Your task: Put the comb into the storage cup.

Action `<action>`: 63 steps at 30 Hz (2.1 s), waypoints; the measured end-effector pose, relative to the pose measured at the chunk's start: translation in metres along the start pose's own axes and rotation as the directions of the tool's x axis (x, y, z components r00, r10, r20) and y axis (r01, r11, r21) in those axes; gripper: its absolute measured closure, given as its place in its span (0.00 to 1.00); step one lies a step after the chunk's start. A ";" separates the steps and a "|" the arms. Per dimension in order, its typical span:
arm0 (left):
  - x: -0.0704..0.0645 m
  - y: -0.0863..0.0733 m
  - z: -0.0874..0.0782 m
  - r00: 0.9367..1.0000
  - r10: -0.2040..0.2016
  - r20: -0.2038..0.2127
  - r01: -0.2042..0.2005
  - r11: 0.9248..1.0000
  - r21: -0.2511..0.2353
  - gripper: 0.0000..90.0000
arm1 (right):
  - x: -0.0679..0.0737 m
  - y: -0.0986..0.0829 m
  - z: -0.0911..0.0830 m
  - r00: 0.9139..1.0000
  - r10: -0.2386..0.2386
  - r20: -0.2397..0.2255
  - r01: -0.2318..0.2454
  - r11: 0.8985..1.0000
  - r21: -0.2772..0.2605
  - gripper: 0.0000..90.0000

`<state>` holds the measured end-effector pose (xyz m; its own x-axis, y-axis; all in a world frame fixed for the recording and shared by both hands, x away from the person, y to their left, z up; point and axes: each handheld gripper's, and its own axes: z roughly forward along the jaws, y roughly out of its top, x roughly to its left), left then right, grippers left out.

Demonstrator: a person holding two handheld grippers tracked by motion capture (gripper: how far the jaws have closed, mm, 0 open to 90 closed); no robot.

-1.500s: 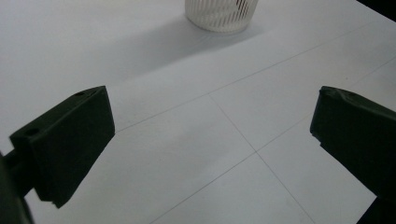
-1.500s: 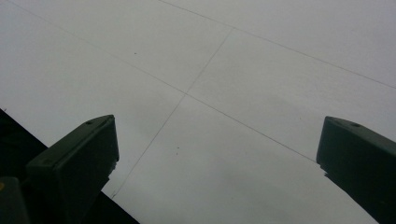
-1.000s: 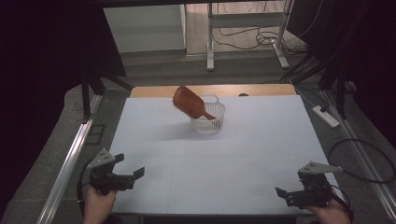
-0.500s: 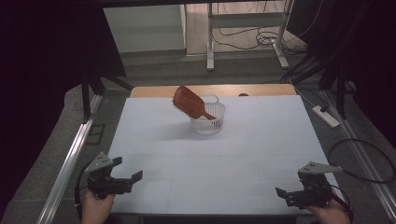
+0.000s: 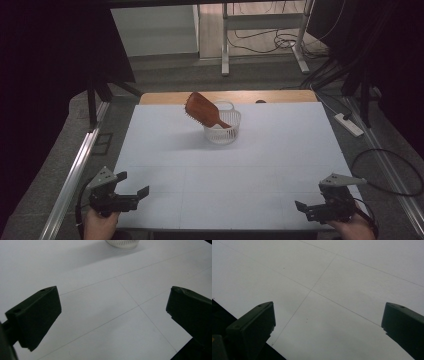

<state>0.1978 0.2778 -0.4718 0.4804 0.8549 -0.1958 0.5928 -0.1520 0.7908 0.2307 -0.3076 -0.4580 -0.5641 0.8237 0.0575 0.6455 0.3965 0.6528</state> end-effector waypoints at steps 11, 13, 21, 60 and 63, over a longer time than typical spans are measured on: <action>0.001 -0.007 -0.006 1.000 -0.010 -0.004 0.010 1.000 0.006 0.00 | 0.000 0.000 0.000 1.000 0.000 0.002 0.000 1.000 0.000 0.00; 0.001 -0.008 -0.006 1.000 -0.012 -0.004 0.012 1.000 0.007 0.00 | 0.000 0.000 0.000 1.000 0.000 0.002 0.000 1.000 0.000 0.00; 0.001 -0.011 -0.009 1.000 -0.017 -0.006 0.017 1.000 0.011 0.00 | 0.000 0.000 0.000 1.000 0.000 0.002 0.000 1.000 0.001 0.00; -0.001 -0.021 -0.015 0.999 -0.005 -0.043 0.008 0.998 0.062 0.00 | 0.000 0.000 0.001 1.000 -0.002 0.005 0.002 1.000 0.004 0.00; -0.001 -0.021 -0.015 0.999 -0.005 -0.048 0.008 0.998 0.070 0.00 | 0.000 0.000 0.001 1.000 -0.002 0.005 0.002 1.000 0.004 0.00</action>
<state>0.1751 0.2875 -0.4793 0.4457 0.8786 -0.1713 0.6403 -0.1792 0.7469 0.2309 -0.3069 -0.4583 -0.5627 0.8250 0.0520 0.6463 0.3998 0.6500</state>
